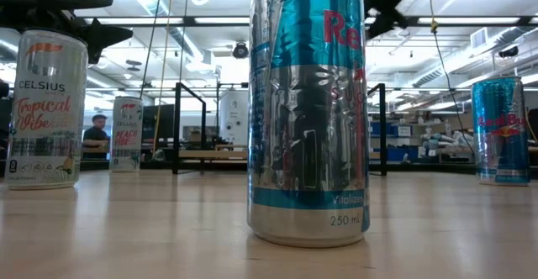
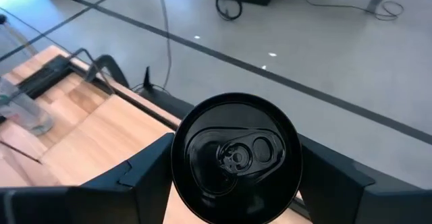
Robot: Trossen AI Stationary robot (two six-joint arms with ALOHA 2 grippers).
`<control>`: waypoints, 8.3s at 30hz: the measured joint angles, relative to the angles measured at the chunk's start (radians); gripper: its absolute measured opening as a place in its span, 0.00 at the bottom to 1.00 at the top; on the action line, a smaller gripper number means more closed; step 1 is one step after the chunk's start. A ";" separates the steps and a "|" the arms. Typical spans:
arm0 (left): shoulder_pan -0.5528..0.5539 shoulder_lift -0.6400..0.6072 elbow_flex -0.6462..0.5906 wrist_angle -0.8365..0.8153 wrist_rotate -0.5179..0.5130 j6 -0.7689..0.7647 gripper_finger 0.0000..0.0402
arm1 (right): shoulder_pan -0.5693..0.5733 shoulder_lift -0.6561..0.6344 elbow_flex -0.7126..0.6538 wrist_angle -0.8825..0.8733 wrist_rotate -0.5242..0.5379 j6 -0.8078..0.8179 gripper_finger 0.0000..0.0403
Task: Place canned beverage on shelf
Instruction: Put the top white yellow soda can on the shelf, then put the top red soda can on the shelf
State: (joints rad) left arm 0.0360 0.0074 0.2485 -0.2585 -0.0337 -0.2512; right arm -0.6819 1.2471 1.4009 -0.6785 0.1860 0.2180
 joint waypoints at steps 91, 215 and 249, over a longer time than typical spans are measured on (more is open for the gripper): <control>0.000 0.000 0.000 -0.001 0.000 0.003 0.77 | 0.022 0.418 0.089 -0.108 -0.019 0.008 0.84; 0.000 0.000 0.000 -0.009 0.000 0.037 0.77 | 0.749 0.240 -0.280 0.303 -0.174 0.045 0.88; 0.000 0.000 0.000 -0.008 0.000 0.036 0.77 | 0.804 0.240 -0.544 0.605 0.017 0.014 0.88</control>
State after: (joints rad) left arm 0.0360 0.0074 0.2489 -0.2668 -0.0337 -0.2153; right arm 0.1223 1.4872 0.8574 -0.0731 0.2031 0.2317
